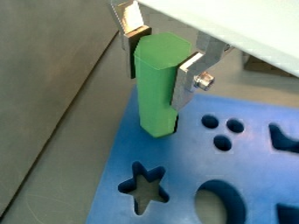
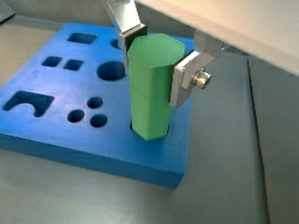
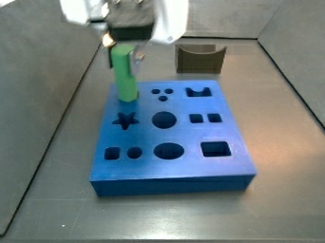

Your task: Insert the hexagon object.

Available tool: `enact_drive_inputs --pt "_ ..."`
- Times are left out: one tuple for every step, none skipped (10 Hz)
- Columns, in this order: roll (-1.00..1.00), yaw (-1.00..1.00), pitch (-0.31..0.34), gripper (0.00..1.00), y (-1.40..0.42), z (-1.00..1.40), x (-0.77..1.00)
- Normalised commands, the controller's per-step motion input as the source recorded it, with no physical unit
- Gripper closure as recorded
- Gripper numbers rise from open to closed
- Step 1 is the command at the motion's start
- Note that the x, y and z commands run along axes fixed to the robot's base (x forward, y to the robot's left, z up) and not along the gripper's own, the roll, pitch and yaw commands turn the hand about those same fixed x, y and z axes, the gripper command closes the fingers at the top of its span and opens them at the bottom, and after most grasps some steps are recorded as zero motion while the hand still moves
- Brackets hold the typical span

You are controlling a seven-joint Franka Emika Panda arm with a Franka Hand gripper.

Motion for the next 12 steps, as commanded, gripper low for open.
enact_drive_inputs --pt "-0.02 0.0 -0.204 1.0 0.0 -0.49 0.0" --pt "-0.03 -0.01 -0.254 1.0 0.0 -0.63 0.0" --pt "-0.08 -0.15 -0.124 1.0 0.01 -0.61 0.21" --pt "-0.05 -0.21 -0.067 1.0 0.0 -0.59 0.29" --pt "0.0 -0.26 -0.034 1.0 0.0 -0.68 0.36" --pt "0.16 -0.15 -0.1 1.0 -0.07 -0.67 0.13" --pt "0.34 -0.1 -0.124 1.0 -0.13 -0.61 0.0" --pt "0.43 -0.01 -0.13 1.0 -0.05 -0.46 0.0" --pt "0.5 -0.01 -0.14 1.0 -0.04 -0.32 -0.07" --pt "0.43 0.0 -0.176 1.0 -0.13 -0.41 -0.01" --pt "0.45 0.0 -0.169 1.0 -0.15 -0.36 0.0" --pt "0.3 0.0 -0.204 1.0 -0.17 -0.54 0.0"
